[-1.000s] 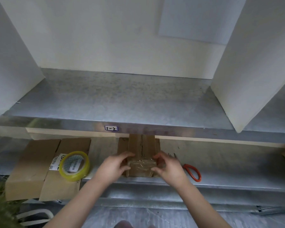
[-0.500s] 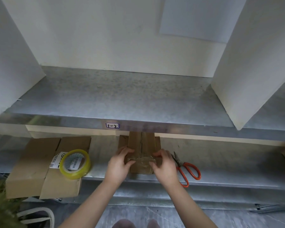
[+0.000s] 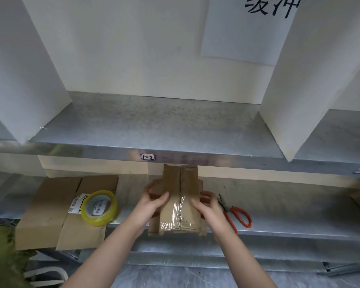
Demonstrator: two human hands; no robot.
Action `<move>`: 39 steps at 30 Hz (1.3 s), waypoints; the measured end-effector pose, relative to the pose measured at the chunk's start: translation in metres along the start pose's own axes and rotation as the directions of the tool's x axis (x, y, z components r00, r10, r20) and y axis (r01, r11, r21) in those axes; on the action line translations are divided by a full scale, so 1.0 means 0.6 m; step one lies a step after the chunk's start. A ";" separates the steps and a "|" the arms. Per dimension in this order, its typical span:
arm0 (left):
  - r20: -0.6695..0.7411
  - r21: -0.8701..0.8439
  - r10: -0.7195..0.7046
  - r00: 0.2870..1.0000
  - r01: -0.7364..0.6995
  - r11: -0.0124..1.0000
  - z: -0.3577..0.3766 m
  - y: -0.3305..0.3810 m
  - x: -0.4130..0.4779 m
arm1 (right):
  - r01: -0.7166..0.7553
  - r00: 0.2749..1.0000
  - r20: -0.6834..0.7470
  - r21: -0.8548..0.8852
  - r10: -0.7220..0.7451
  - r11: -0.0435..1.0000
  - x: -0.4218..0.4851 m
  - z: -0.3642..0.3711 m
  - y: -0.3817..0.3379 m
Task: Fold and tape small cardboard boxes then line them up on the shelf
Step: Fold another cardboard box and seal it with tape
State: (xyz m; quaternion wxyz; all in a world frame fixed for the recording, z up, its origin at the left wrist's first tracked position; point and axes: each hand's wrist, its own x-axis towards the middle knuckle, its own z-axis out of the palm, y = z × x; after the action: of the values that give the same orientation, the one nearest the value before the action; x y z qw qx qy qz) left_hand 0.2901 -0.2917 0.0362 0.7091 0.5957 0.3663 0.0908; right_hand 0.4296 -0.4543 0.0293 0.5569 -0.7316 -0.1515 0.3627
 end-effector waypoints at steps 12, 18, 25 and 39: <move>0.025 -0.187 0.095 0.995 -0.089 0.978 0.011 0.064 -0.070 | 0.208 0.974 -0.091 -0.019 -0.209 0.978 -0.087 0.019 -0.068; 0.044 -0.142 0.158 0.986 -0.150 0.978 -0.001 0.075 -0.077 | 0.223 0.971 -0.084 0.003 -0.222 0.975 -0.094 0.018 -0.081; -0.016 0.144 0.218 0.976 -0.213 0.966 -0.003 -0.006 -0.060 | 0.285 0.955 -0.009 -0.254 -0.297 0.924 -0.062 0.019 -0.012; 0.069 0.529 0.003 0.998 -0.039 0.848 -0.028 -0.155 0.013 | 0.045 0.999 0.003 -0.513 -0.051 0.857 -0.004 0.057 0.137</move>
State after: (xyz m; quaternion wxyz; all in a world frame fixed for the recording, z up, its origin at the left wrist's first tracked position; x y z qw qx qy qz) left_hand 0.2566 -0.3000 -0.0518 0.5280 0.7746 0.3471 -0.0254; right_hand 0.3892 -0.4589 -0.0496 0.3518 -0.8514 -0.2577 0.2914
